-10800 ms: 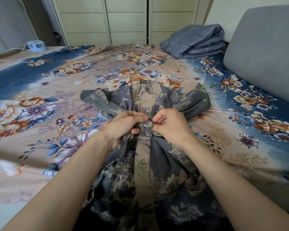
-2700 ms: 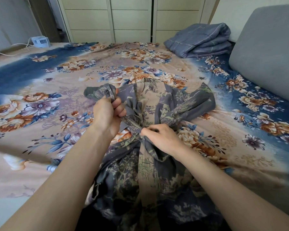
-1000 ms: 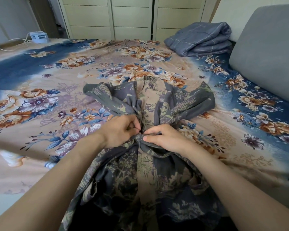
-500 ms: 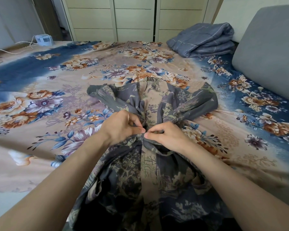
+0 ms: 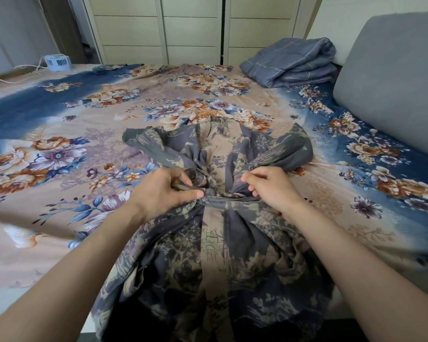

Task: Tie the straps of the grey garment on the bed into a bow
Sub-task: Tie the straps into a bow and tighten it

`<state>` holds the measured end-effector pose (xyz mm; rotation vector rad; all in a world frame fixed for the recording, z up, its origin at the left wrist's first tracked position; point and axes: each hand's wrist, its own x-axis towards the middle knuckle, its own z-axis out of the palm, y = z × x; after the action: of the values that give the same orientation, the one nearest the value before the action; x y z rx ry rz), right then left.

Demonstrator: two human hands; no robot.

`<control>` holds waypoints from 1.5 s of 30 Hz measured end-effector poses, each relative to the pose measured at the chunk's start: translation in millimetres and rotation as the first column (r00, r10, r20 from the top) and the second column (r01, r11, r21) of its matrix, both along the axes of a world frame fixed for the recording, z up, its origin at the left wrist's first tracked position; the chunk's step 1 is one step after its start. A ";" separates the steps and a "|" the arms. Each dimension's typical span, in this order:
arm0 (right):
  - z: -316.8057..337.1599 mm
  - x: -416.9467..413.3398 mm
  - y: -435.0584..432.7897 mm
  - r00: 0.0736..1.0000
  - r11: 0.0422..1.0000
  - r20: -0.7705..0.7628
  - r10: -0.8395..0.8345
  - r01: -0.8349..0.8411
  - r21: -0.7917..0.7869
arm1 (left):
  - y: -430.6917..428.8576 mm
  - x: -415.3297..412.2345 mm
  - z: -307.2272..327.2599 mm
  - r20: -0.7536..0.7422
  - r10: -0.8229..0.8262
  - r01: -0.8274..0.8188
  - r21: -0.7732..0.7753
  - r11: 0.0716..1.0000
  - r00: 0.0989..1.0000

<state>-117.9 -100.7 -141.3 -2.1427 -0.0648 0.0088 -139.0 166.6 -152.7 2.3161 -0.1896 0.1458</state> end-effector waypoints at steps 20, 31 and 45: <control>10.8 -28.8 -29.7 0.971 0.853 -0.056 0.233 -0.231 -0.467 | 19.5 -19.1 -16.3 -0.164 0.109 -0.015 0.490 0.871 0.980; -0.3 -16.7 -30.5 0.976 0.773 -0.085 0.199 -0.210 -0.599 | 7.5 -17.8 -12.9 -0.192 0.152 -0.017 0.569 0.822 0.969; 10.9 -24.2 -6.7 0.984 0.865 -0.037 0.177 -0.173 -0.471 | -53.2 12.0 5.7 -0.246 0.220 -0.202 0.095 0.975 0.944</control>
<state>-142.1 -107.4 -130.4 -2.6213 -0.2890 0.1361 -127.0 113.4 -147.0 2.3935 0.1885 -0.0544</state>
